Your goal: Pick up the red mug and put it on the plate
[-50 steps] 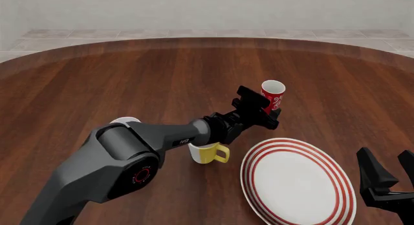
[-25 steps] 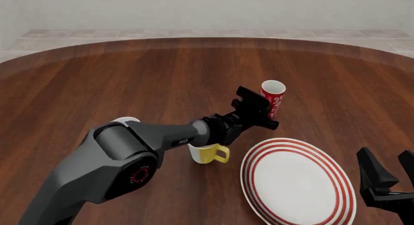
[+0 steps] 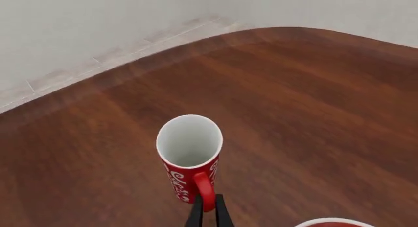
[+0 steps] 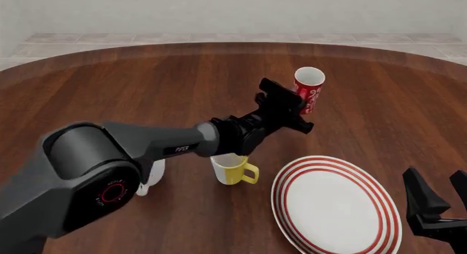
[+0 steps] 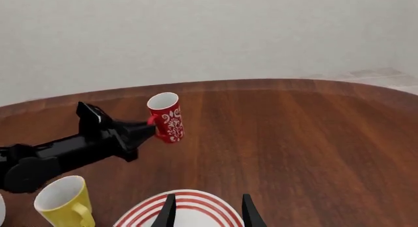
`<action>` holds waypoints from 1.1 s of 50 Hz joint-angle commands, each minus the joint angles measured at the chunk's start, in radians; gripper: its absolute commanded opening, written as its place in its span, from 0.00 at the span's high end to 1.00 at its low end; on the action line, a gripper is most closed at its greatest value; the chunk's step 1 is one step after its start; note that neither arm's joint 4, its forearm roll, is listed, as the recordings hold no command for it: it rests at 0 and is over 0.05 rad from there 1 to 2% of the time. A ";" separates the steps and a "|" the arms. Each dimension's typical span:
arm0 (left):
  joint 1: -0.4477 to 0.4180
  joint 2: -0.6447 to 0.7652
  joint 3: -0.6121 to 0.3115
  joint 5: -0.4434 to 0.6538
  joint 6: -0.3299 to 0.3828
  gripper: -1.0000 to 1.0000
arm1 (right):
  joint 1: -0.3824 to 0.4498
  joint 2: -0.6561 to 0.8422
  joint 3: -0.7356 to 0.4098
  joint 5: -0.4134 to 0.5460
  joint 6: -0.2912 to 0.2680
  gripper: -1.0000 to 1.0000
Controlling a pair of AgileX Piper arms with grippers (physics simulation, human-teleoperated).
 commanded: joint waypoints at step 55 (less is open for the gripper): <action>-0.176 -1.041 0.911 0.016 -0.062 1.00 | 0.015 -0.098 -0.002 0.082 -0.049 0.00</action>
